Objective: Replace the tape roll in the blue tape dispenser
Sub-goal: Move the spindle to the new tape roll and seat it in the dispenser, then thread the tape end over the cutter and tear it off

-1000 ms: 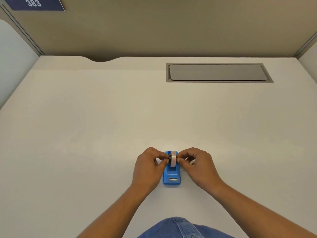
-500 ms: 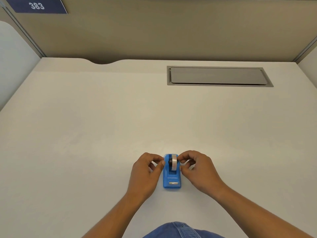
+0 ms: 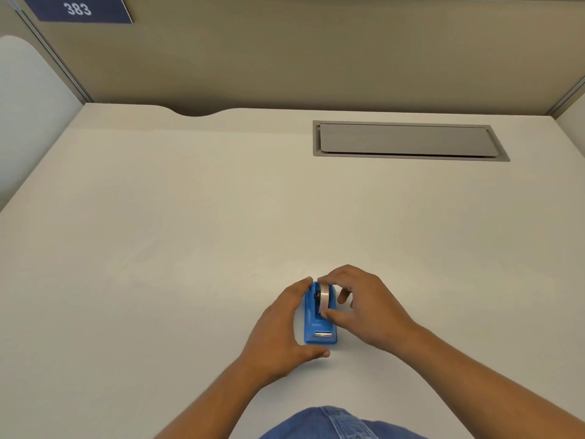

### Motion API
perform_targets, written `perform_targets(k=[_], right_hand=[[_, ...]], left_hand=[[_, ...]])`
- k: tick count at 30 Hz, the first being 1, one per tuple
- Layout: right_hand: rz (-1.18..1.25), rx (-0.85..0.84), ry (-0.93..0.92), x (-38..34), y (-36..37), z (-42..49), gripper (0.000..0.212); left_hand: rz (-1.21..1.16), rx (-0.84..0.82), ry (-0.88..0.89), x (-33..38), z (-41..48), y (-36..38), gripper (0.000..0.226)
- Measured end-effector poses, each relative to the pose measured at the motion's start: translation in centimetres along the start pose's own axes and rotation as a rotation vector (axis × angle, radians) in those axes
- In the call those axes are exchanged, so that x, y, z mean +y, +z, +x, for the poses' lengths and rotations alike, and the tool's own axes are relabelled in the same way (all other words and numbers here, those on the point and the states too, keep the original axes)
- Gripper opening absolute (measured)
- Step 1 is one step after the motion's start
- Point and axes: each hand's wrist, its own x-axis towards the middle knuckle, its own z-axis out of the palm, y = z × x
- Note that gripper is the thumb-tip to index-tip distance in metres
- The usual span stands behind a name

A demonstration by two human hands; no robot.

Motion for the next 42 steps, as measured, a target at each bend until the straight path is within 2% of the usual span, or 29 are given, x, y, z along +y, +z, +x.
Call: perform_targets(k=[5,15,19,30,42], right_hand=[[-0.056,-0.033,-0.030,-0.8,0.2,0.1,0.037],[-0.116,-0.036,-0.015,-1.2,0.3,0.1,0.043],[-0.110,0.012,-0.032,-1.2,0.1,0.0,0.039],[-0.198,-0.012,0.005,-1.6,0.3,0.3,0.021],[-0.197,-0.018,-0.011,-1.1,0.4,-0.3,0.039]], left_hand=[[0.048,0.069,0.021,-0.1,0.5,0.3,0.090],[0.121,0.098,0.012,-0.2,0.4,0.5,0.091],[0.121,0.109,0.020,-0.2,0.4,0.5,0.091],[0.128,0.110,0.013,-0.5,0.5,0.8,0.092],[0.140,0.102,0.019,-0.2,0.4,0.6,0.093]])
